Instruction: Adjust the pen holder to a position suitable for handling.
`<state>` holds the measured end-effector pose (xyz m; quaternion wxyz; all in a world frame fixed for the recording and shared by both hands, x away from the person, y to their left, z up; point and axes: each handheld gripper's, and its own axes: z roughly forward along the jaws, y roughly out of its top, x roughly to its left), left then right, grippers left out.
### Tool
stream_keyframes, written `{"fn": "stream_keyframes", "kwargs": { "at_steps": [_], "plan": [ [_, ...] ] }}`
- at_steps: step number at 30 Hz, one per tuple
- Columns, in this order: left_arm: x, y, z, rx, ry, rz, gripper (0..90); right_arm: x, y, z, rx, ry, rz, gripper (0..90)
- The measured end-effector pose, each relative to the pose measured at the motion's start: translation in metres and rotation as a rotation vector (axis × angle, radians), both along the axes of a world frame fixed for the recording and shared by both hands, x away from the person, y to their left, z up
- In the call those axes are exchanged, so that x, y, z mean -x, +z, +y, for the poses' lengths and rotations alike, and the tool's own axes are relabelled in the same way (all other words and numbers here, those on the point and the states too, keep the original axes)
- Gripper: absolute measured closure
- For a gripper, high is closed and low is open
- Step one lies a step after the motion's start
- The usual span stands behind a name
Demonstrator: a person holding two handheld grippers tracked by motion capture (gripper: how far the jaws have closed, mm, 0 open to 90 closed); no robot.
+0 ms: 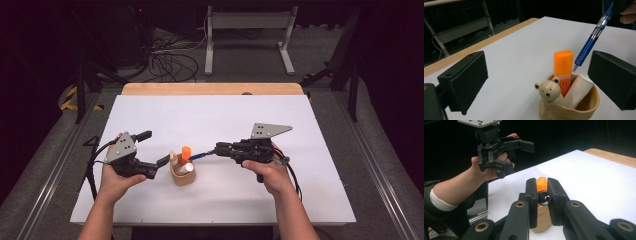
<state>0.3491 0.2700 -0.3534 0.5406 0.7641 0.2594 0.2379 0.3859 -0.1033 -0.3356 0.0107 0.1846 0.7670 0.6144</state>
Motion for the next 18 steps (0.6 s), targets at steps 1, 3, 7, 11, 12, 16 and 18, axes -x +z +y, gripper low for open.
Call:
{"fn": "stream_keyframes", "kwargs": {
  "at_steps": [1, 3, 7, 11, 12, 16, 18],
  "plan": [
    [0.000, 0.000, 0.001, 0.002, 0.004, 0.000, 3.1, 0.000, 0.000, 0.001, 0.002, 0.002, 0.001, 80.3],
    [0.000, -0.001, 0.003, 0.008, 0.012, 0.003, 2.9, -0.001, -0.001, 0.002, 0.006, 0.005, 0.001, 80.3],
    [-0.001, -0.002, 0.005, 0.017, 0.013, 0.007, 2.9, -0.002, -0.001, 0.006, 0.016, 0.009, 0.001, 80.3],
    [0.000, -0.002, 0.007, 0.025, 0.013, 0.013, 2.9, -0.003, -0.002, 0.010, 0.030, 0.010, 0.000, 80.3],
    [-0.001, -0.002, 0.008, 0.023, 0.016, 0.009, 2.8, -0.003, -0.002, 0.011, 0.033, 0.011, 0.001, 80.3],
    [-0.001, -0.001, 0.010, 0.033, 0.020, 0.009, 2.7, -0.005, -0.003, 0.014, 0.050, 0.013, 0.002, 80.3],
    [-0.001, -0.001, 0.011, 0.035, 0.021, 0.011, 2.6, -0.005, -0.004, 0.016, 0.058, 0.013, 0.002, 80.3]
  ]
}}
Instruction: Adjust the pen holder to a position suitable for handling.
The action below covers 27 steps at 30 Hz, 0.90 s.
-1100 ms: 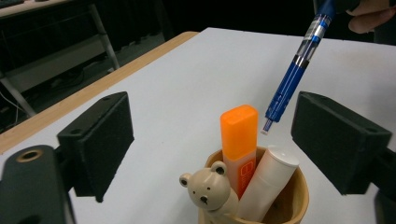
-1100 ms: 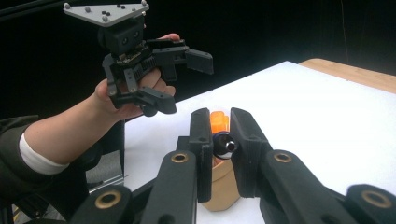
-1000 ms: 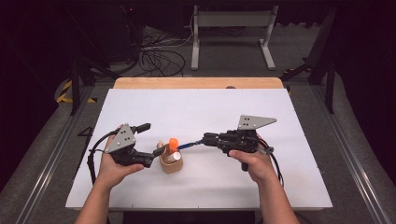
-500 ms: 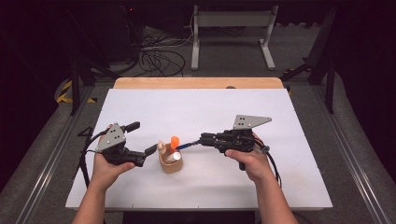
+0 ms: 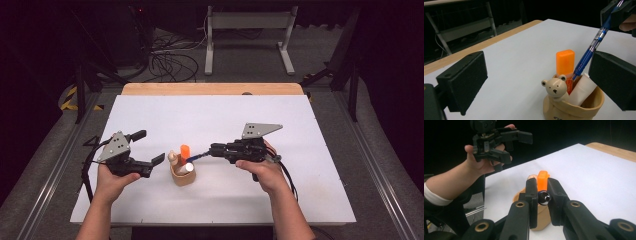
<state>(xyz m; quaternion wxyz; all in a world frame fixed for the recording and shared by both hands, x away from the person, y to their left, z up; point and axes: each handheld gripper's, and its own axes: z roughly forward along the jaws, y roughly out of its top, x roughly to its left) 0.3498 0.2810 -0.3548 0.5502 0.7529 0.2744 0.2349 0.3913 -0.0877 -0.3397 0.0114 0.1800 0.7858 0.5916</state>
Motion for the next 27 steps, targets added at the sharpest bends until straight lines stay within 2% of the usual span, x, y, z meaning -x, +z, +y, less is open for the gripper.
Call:
{"fn": "stream_keyframes", "kwargs": {
  "at_steps": [11, 27],
  "plan": [
    [0.000, 0.001, 0.004, 0.012, 0.009, -0.001, 2.5, -0.004, -0.003, 0.012, 0.048, 0.004, 0.004, 80.3],
    [0.000, 0.001, 0.006, 0.020, 0.009, -0.001, 2.4, -0.008, -0.008, 0.028, 0.089, 0.033, 0.019, 80.2]
  ]
}}
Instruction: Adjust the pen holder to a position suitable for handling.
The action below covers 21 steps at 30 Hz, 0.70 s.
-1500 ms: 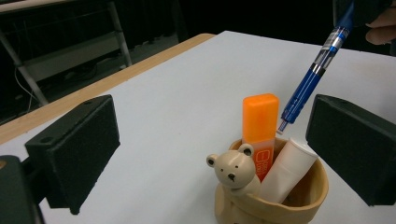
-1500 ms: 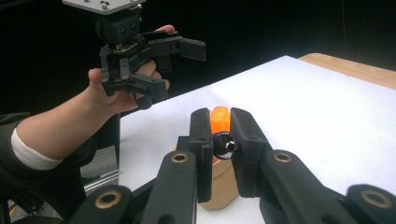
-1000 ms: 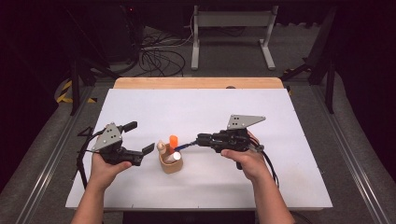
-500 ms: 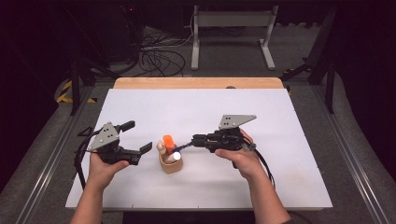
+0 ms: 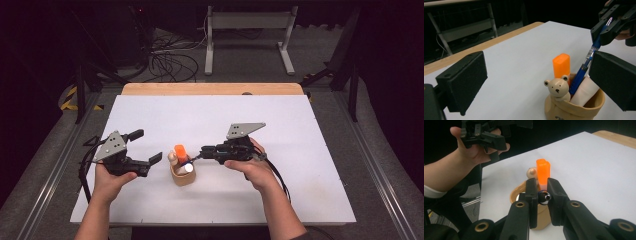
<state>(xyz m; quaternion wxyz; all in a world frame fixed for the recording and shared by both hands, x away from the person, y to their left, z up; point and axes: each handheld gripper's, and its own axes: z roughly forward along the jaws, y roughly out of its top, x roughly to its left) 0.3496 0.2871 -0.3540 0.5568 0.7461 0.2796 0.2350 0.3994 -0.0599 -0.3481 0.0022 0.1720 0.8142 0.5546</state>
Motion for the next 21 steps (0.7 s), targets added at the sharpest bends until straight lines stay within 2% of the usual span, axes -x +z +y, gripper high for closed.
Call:
{"fn": "stream_keyframes", "kwargs": {
  "at_steps": [8, 21],
  "plan": [
    [0.000, 0.000, 0.000, 0.003, -0.001, 0.000, 2.5, -0.002, -0.004, 0.008, 0.028, 0.011, 0.008, 80.2],
    [0.000, 0.000, 0.002, 0.011, 0.000, 0.003, 2.5, -0.005, -0.008, 0.017, 0.046, 0.019, 0.021, 80.2]
  ]
}}
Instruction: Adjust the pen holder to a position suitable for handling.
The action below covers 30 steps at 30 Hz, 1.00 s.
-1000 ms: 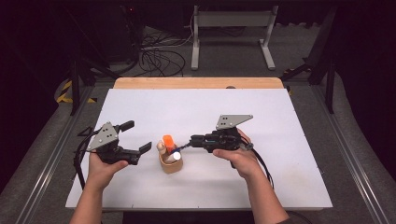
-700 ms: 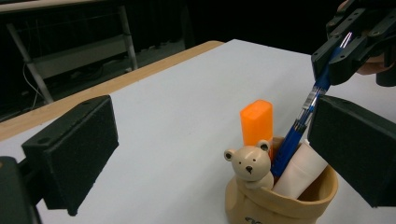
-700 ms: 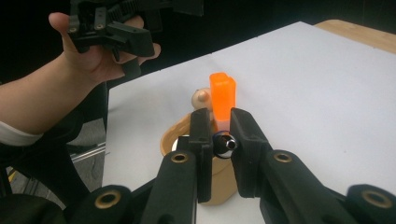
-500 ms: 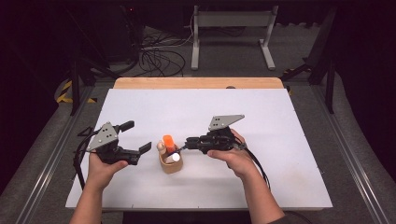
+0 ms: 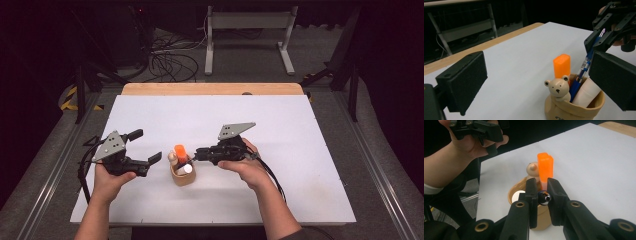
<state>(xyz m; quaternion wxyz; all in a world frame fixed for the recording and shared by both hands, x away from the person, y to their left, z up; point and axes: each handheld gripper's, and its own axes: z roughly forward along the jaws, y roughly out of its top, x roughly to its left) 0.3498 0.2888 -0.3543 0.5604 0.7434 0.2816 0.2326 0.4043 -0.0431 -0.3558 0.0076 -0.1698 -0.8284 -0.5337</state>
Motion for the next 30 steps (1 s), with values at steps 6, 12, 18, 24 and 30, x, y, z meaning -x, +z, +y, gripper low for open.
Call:
{"fn": "stream_keyframes", "kwargs": {
  "at_steps": [6, 12, 18, 24, 30],
  "plan": [
    [0.000, 0.000, 0.002, 0.005, 0.008, -0.001, 2.5, -0.001, -0.004, 0.005, 0.010, 0.003, 0.004, 80.1],
    [0.000, 0.000, 0.002, 0.003, 0.008, 0.000, 2.5, -0.003, -0.007, 0.009, 0.016, 0.007, 0.007, 80.1],
    [0.000, 0.000, 0.002, 0.003, 0.007, 0.003, 2.5, -0.003, -0.009, 0.012, 0.025, 0.008, 0.009, 80.1],
    [0.000, 0.000, 0.002, 0.008, 0.006, 0.005, 2.5, -0.004, -0.012, 0.016, 0.037, 0.010, 0.012, 80.1],
    [-0.001, 0.000, 0.003, 0.008, 0.006, 0.004, 2.5, -0.006, -0.013, 0.018, 0.038, 0.012, 0.016, 80.1]
  ]
}}
